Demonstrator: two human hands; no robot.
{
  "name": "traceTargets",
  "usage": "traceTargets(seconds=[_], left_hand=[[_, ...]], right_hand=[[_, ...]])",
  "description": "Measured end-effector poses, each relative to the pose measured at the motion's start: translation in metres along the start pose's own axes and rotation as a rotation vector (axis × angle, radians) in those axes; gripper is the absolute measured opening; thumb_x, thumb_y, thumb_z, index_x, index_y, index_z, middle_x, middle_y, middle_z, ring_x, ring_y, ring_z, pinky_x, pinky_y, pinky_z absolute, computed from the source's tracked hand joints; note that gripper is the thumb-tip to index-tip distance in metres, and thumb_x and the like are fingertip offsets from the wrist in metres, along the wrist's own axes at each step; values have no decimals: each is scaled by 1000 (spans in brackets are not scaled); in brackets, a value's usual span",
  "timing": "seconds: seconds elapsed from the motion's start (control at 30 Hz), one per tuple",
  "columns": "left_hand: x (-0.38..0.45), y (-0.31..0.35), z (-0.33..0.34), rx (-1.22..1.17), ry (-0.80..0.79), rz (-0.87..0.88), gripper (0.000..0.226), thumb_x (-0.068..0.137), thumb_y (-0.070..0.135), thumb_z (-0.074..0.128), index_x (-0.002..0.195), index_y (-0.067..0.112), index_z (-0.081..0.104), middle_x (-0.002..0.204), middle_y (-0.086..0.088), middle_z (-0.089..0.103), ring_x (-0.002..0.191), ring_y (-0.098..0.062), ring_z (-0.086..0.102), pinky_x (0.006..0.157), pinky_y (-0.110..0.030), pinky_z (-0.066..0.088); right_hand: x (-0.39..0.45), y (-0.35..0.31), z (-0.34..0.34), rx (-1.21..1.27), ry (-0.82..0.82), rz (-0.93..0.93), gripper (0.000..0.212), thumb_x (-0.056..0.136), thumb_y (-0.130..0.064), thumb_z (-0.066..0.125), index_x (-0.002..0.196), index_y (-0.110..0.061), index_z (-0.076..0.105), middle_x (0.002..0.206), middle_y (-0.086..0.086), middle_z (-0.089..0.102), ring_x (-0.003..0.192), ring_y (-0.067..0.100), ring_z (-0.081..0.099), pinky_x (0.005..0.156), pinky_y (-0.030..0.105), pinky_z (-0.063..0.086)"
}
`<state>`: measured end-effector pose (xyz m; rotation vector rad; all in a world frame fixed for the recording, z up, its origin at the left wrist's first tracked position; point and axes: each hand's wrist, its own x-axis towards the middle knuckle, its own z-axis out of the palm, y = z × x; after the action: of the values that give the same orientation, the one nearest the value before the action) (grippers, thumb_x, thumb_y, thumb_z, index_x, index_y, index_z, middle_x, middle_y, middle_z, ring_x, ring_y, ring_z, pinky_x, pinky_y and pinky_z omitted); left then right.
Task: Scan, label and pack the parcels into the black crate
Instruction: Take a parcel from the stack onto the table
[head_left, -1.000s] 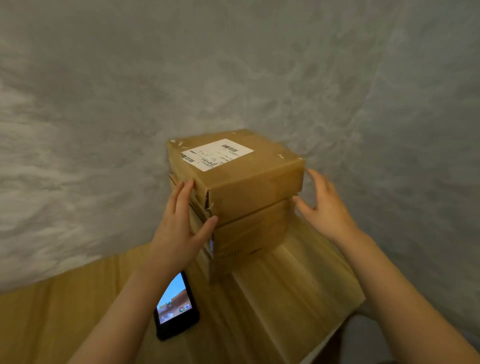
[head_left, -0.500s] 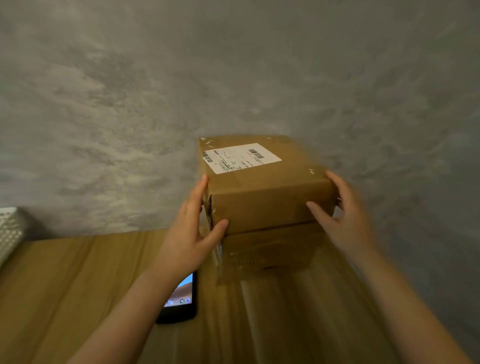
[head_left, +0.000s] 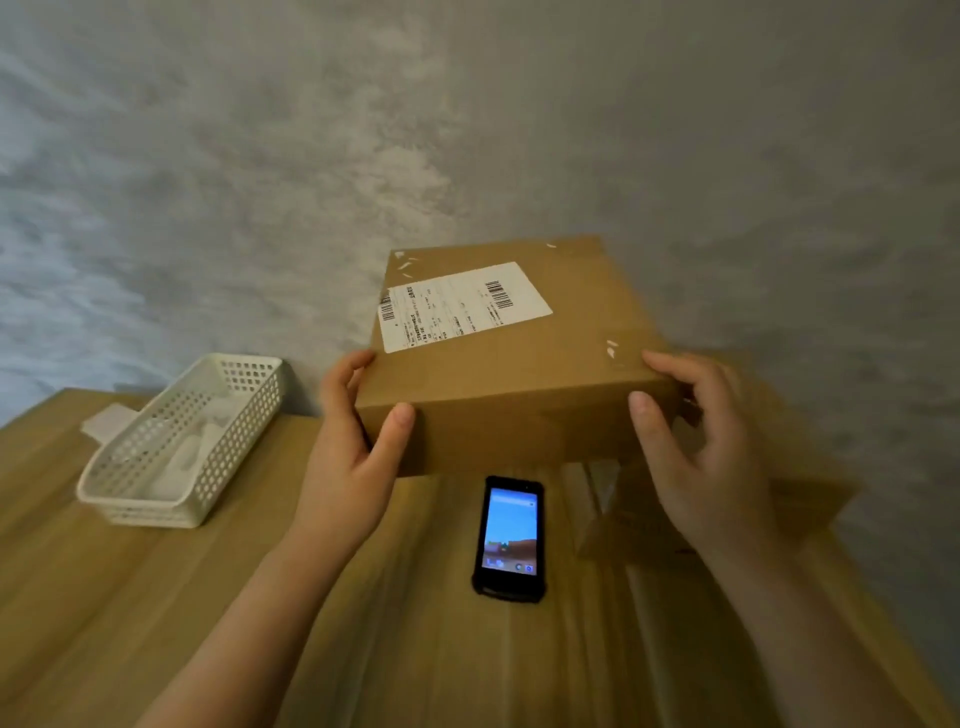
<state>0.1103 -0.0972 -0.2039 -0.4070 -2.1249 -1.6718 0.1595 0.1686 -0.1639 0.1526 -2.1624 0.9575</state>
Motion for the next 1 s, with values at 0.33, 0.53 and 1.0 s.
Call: traceTargets(seconds=[0.33,0.53,1.0], left_hand=[[8,-72,-133,31,150,-212,43,85,52,39,125,45,51,115,9,56,108,-17,54,87,-35,46],[8,-100,-168,64,60,-237,40,88,33,36,122,38,55,117,37,48,109,7,47,95,-37,42],[60,-118,-152,498,-362,-261,31,98,44,48,128,36,50,115,5,61,107,-19,57,83,-32,39]], right_hand=[[-38,-52,132,346,-79,507,21,95,-30,60,116,-28,57,96,-18,61,93,3,61,69,15,46],[-69,-68,180,378,-167,746,50,94,-42,57,141,-31,44,120,-13,53,106,9,53,76,21,45],[-115,-76,179,-58,-278,729,47,95,-41,56,137,-23,50,126,-8,60,114,12,56,93,26,47]])
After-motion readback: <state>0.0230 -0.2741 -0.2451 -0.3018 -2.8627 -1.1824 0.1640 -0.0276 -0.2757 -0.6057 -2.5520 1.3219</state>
